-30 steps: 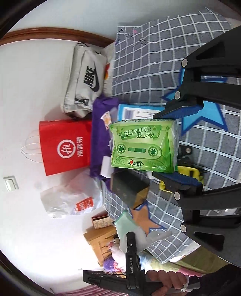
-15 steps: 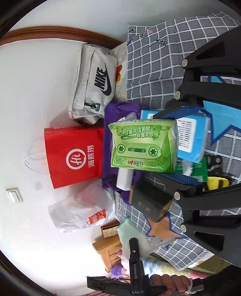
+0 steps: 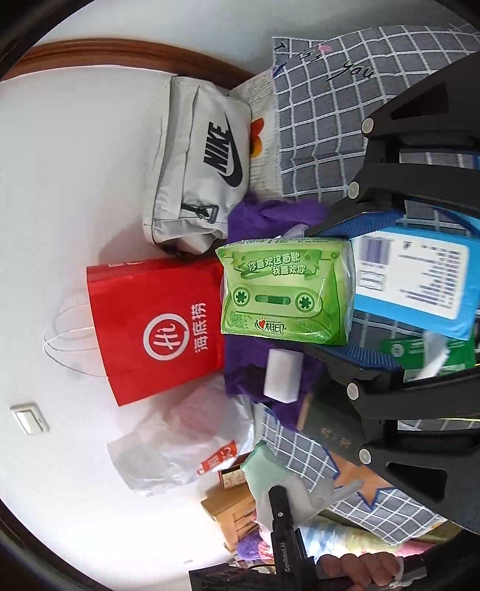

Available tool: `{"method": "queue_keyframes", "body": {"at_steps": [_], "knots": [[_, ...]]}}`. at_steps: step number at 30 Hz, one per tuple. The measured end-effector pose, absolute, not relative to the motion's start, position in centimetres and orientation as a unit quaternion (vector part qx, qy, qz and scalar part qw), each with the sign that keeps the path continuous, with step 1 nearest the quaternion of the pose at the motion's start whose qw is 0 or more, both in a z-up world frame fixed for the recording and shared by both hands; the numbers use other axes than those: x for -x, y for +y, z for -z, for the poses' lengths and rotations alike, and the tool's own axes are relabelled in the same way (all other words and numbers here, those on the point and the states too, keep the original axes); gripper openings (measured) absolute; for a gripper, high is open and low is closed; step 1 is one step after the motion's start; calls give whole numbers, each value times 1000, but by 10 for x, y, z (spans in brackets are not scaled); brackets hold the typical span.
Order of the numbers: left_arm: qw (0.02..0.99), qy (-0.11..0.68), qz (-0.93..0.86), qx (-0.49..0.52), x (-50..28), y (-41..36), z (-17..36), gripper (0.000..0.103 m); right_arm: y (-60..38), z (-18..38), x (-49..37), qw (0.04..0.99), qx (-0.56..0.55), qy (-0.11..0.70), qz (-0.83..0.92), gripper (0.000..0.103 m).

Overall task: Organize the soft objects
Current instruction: 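Carry the sock and green wipe packet toward the purple towel with both tools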

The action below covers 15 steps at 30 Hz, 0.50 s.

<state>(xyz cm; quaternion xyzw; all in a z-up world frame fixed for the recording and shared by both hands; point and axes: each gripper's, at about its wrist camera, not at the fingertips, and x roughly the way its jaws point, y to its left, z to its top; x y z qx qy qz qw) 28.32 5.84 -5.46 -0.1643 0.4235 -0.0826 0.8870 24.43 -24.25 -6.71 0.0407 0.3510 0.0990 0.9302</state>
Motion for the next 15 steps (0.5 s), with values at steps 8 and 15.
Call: {"method": "queue_keyframes", "body": {"at_steps": [8,15], "knots": [[885,430,79,162,-316,52,60,16,-242,66,-282,930,-46,349,-107,52],[883,436,77,158,-345,42,66,16,-246,69,-317,925,-49,357,-118,52]]}}
